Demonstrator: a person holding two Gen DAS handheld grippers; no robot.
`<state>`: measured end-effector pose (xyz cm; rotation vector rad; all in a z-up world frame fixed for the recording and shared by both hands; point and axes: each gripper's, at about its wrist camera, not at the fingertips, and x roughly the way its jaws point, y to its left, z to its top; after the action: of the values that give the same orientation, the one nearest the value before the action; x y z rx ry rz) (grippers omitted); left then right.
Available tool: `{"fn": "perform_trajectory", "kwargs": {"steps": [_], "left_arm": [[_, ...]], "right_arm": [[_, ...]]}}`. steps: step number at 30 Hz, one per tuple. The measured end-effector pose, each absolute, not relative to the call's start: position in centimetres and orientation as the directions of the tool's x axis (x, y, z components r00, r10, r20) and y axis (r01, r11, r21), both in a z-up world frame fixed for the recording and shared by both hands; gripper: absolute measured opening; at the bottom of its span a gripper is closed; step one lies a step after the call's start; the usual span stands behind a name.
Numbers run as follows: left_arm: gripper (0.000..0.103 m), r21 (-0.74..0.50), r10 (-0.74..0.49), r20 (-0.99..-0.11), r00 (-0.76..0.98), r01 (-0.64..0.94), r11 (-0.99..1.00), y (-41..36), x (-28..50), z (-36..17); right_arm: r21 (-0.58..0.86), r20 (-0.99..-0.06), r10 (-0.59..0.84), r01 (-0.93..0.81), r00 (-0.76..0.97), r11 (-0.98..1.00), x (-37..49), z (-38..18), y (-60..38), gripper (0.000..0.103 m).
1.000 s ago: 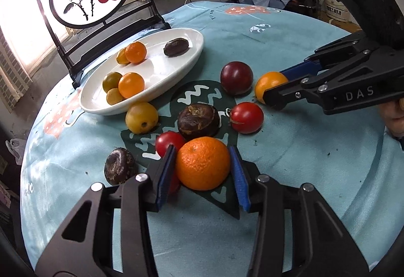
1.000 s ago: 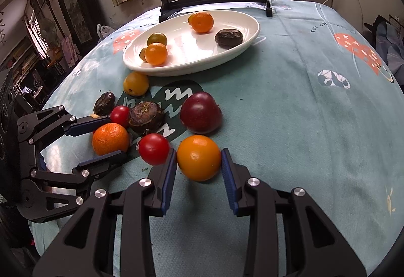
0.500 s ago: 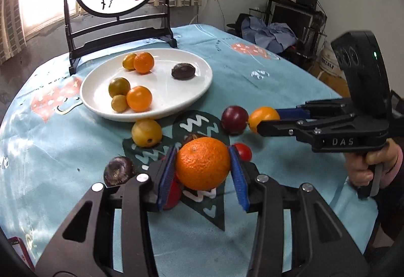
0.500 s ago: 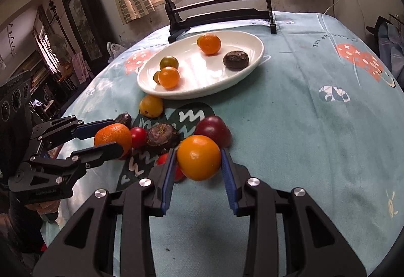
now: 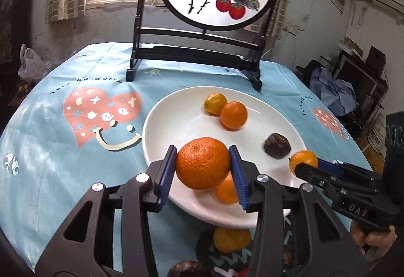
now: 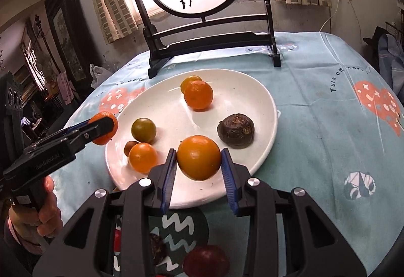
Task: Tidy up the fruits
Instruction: 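Lower both oranges onto the white plate and open both tools, then grasp the dark red plum with the right tool while the left tool grasps a dark brown fruit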
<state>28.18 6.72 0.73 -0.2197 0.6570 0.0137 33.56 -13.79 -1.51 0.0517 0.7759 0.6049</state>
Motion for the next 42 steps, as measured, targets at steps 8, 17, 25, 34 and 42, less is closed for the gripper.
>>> {"fn": "perform_trajectory", "kwargs": {"steps": [8,17,25,34,42], "left_arm": [[0.085,-0.22,-0.015,-0.594,0.804,-0.145,0.965,7.9,27.6,0.9],[0.1,-0.14,0.053,-0.591,0.805,-0.168,0.976,7.7,22.6,1.9],[0.101,-0.127,0.058,-0.648,0.759,-0.183,0.975,8.2,20.4,0.3],[0.101,-0.118,0.062,-0.665,0.744,-0.187,0.975,8.6,19.7,0.2],[0.101,-0.12,0.036,-0.681,0.732,-0.16,0.98,8.4,19.3,-0.1]], "right_arm": [[0.219,-0.665,0.49,-0.481,0.563,0.849,33.3,-1.2,-13.9,0.041],[0.223,-0.67,0.505,-0.501,0.544,0.836,29.6,-2.0,-16.1,0.041],[0.197,-0.694,0.483,-0.504,0.534,0.841,27.3,-2.7,-16.5,0.041],[0.178,-0.738,0.46,-0.516,0.493,0.838,27.0,-4.0,-16.2,0.041],[0.181,-0.761,0.47,-0.549,0.447,0.816,26.5,-4.4,-15.5,0.041]]}}
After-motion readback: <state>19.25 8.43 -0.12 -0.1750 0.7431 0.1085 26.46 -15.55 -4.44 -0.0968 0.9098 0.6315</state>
